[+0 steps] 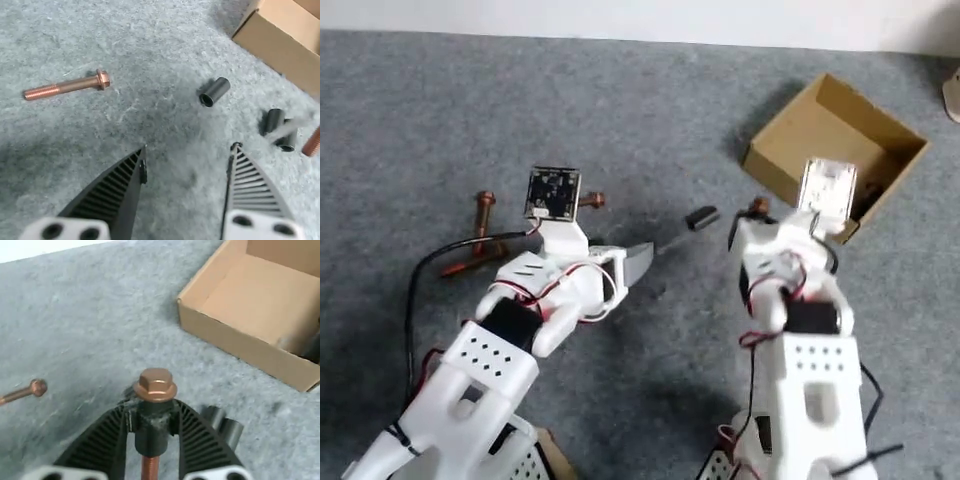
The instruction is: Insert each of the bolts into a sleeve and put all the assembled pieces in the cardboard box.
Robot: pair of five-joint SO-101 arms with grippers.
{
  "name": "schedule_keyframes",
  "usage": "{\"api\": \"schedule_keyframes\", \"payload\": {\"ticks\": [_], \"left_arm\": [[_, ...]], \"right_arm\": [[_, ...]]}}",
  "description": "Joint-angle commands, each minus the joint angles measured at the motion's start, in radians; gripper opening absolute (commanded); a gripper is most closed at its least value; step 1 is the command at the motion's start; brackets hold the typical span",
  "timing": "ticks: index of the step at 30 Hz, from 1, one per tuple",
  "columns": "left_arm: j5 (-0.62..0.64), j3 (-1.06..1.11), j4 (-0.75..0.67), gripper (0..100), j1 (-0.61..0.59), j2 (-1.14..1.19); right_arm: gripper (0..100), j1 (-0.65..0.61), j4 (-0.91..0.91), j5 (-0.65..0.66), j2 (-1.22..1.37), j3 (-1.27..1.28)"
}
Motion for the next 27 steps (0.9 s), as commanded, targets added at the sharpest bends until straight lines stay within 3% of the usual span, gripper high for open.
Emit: {"api": "schedule_keyframes", "payload": {"ticks": [1, 27], "left_arm": [[0.002, -0.005, -0.021, 25, -0.008, -0.013], [0.002, -0.004, -0.02, 25, -0.008, -0.005]], "right_arm": [[0.4, 0.035, -0.004, -0.011, 0.12, -0.156], [0.4, 0.312, 0.001, -0.005, 0.789, -0.816]]}}
